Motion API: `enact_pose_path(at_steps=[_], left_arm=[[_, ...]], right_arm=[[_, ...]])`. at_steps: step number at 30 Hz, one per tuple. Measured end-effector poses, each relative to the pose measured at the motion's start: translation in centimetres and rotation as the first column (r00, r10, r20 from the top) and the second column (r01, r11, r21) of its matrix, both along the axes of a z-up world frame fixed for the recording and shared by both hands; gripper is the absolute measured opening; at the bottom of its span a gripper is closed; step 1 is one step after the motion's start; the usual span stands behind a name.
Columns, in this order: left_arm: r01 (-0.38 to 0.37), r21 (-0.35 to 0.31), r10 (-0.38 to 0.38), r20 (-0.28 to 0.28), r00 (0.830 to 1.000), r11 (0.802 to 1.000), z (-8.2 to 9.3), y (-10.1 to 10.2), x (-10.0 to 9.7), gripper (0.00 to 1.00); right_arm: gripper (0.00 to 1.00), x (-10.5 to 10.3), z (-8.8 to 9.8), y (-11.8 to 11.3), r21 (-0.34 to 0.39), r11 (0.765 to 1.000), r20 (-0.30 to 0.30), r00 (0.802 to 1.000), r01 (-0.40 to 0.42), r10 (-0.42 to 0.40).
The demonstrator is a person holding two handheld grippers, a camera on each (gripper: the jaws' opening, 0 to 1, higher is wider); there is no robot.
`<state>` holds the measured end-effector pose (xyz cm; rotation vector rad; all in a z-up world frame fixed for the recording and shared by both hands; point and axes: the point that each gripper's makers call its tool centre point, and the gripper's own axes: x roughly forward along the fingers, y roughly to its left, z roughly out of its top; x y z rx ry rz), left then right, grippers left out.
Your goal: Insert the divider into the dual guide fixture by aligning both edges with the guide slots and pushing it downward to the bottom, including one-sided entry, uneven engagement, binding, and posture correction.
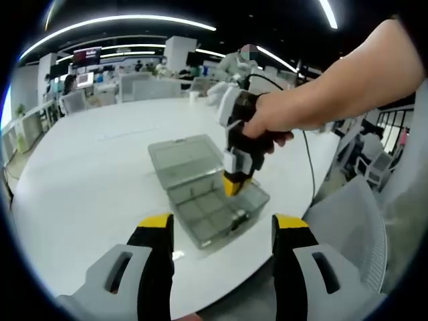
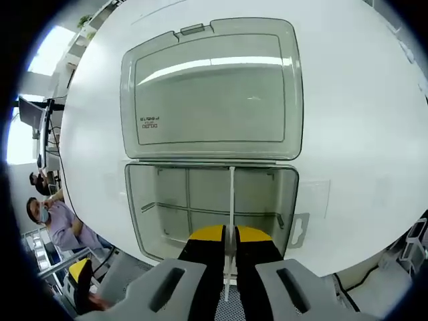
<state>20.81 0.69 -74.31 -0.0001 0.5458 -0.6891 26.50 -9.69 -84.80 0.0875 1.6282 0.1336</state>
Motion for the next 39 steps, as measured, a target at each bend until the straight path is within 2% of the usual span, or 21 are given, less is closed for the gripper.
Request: enact_pose_path(at_steps=[10,22,27,39], left_arm=[[-0.001,0.002,0.001,-0.002,1.0,1.0,0.0,0.0,0.0,0.57],[0.001,0.005,-0.001,-0.005,1.0,1.0,-0.1,0.0,-0.1,0.57],[0.004,0.008,-0.004,-0.005,1.0,1.0,-0.2,-0.1,-0.1,0.57],[0.006,0.012,-0.006,-0.002,1.0,1.0,-0.1,-0.1,-0.1,0.57]], right_arm=[[0.0,-1.0,0.7,0.4,0.018,0.999,0.024,0.999,-0.034,0.034],[0.01,-0.3,0.3,0.2,0.03,0.998,0.012,0.998,-0.056,0.056],[0.01,-1.0,0.9,0.2,0.033,0.998,0.002,0.999,-0.051,0.051],[0.0,-1.7,1.2,0.2,0.038,0.999,-0.024,0.999,-0.038,0.039]])
